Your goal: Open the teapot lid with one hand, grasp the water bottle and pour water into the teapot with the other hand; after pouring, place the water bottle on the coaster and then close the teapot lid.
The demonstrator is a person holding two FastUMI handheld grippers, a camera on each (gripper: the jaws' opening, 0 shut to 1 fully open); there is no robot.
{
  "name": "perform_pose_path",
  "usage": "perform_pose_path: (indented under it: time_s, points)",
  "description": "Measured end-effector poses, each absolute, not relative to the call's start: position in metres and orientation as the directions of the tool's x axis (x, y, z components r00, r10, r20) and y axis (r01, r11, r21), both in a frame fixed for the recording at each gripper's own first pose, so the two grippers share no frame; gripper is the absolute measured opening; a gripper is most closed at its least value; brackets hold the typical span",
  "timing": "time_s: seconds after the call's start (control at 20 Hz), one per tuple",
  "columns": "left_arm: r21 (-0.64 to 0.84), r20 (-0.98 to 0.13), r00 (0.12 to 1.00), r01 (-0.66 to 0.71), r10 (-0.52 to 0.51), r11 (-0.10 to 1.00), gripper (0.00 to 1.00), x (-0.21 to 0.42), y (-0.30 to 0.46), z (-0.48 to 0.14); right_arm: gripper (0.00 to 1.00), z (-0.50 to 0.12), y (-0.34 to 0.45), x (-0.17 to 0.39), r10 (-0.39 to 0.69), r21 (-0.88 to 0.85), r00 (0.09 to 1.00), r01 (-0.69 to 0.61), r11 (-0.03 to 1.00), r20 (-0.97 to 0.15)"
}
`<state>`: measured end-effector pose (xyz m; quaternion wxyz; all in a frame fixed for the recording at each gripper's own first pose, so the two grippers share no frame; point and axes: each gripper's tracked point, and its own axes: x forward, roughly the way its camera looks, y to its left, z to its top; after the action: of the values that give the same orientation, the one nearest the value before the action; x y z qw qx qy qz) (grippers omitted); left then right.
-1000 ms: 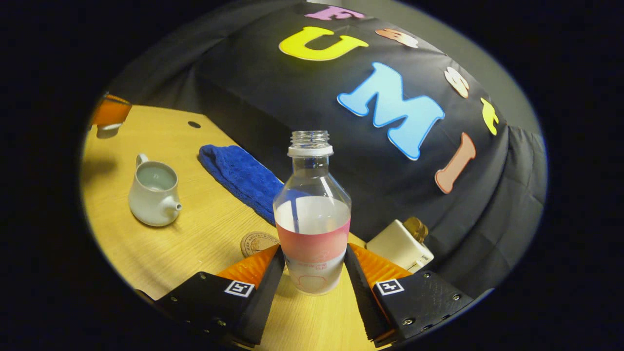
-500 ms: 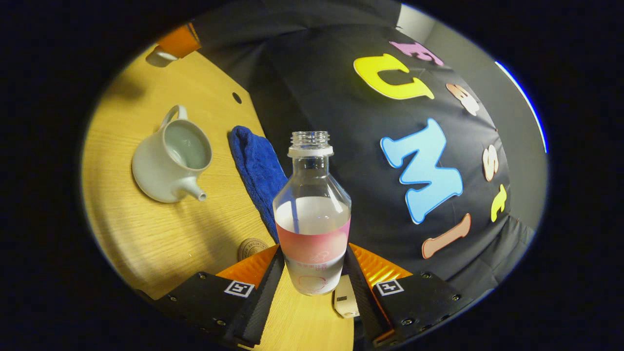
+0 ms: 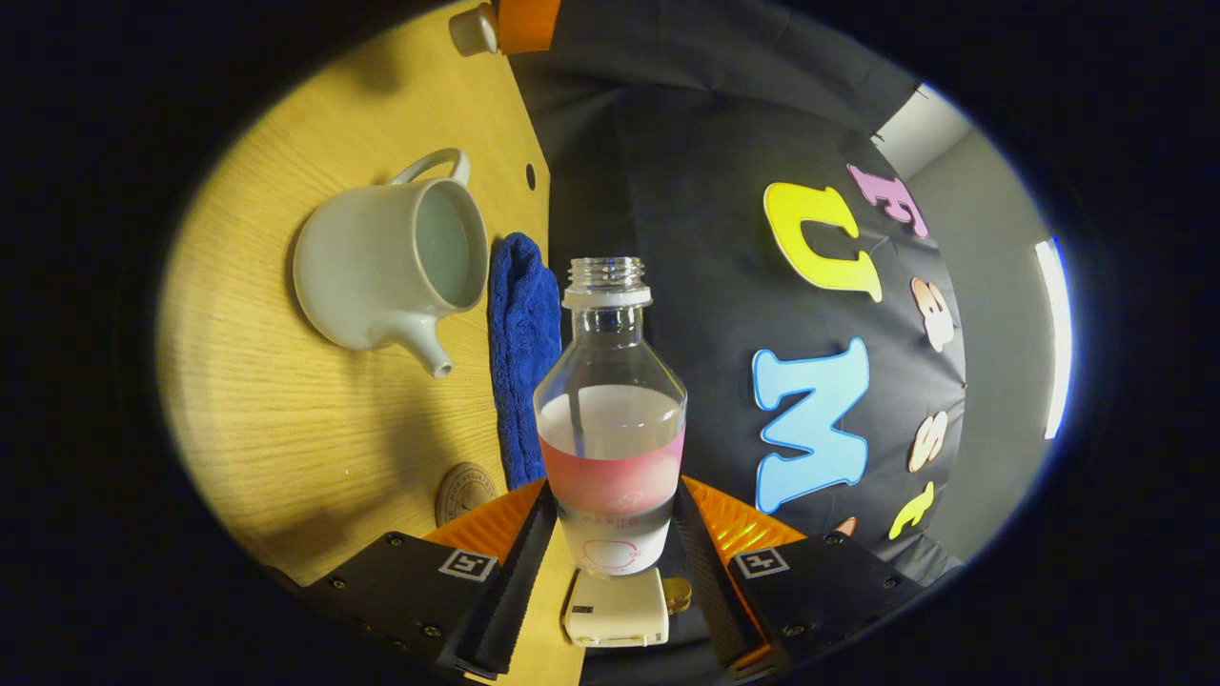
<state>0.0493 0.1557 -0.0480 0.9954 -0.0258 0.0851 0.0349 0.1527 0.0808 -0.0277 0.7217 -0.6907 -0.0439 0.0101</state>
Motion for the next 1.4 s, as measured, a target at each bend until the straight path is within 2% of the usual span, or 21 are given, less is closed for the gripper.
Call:
perform_pose_path:
  time_s: [0.3, 0.35, 0.4, 0.5, 1.4]
  points:
    - [-0.049, -0.181, 0.981, -0.079, 0.069, 0.996, 0.06, 0.048, 0.16, -0.052, 0.75, -0.011, 0.086, 0.157, 0.11, -0.989, 0.987, 0.125, -0.08, 0.116]
    - [-0.05, -0.182, 0.981, -0.08, 0.069, 0.996, 0.06, 0.048, 0.161, -0.053, 0.72, -0.009, 0.087, 0.156, 0.115, -0.987, 0.986, 0.133, -0.091, 0.122]
    - [-0.051, -0.184, 0.981, -0.08, 0.069, 0.995, 0.06, 0.047, 0.161, -0.054, 0.75, -0.006, 0.089, 0.156, 0.122, -0.983, 0.984, 0.147, -0.108, 0.133]
    - [-0.05, -0.186, 0.98, -0.081, 0.07, 0.995, 0.05, 0.047, 0.162, -0.054, 0.75, 0.0, 0.093, 0.156, 0.137, -0.975, 0.978, 0.176, -0.14, 0.157]
    - [-0.047, -0.206, 0.977, -0.073, 0.062, 0.996, 0.05, 0.048, 0.16, -0.062, 0.75, 0.029, 0.098, 0.161, 0.181, -0.933, 0.954, 0.276, -0.231, 0.238]
